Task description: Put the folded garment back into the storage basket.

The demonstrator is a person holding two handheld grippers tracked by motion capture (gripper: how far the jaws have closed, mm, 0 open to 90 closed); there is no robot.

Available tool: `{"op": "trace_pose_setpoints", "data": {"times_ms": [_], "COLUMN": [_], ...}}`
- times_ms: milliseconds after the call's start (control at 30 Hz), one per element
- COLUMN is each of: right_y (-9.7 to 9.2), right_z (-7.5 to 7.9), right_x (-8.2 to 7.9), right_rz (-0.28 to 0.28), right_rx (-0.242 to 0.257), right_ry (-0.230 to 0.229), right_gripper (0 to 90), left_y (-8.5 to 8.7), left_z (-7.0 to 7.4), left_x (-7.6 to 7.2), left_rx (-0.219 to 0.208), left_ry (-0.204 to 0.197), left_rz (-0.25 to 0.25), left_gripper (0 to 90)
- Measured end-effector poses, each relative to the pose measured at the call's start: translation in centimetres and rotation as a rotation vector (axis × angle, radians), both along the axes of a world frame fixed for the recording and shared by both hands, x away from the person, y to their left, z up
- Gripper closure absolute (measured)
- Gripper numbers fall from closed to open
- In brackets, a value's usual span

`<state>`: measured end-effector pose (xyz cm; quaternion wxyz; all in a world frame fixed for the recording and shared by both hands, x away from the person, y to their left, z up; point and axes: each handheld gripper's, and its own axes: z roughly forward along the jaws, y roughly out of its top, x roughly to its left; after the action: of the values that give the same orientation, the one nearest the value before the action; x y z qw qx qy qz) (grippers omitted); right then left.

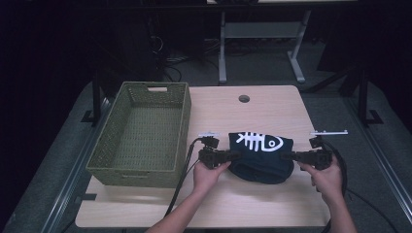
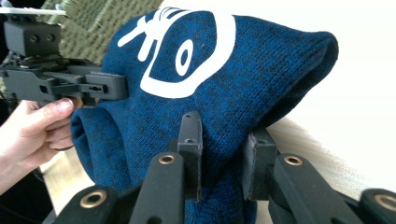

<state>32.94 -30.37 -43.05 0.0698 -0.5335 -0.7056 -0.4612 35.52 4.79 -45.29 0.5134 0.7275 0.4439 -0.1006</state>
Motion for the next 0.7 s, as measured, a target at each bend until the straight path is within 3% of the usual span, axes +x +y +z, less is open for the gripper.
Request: {"op": "trace_pose_setpoints", "data": {"times_ms": [433,700], "right_y": [-0.6,-0.7], "right_z": [2.5,3.7], "right_x": [-1.3,-1.7], "right_rz": [-0.001,-0.006], "right_rx": [0.038,0.045], "right_ry": [-0.037,-0.088], "right_gripper": [72.7,72.6], "left_y": [0.1,0.3], "left_z": [2.6,4.3], "left_x": [-0.7,-1.1], "left_rx": [-0.037,-0.044], "left_ry": [-0.041,-0.07], "left_rz": [-0.037,-0.04], "left_gripper": [69.3,69.3]}}
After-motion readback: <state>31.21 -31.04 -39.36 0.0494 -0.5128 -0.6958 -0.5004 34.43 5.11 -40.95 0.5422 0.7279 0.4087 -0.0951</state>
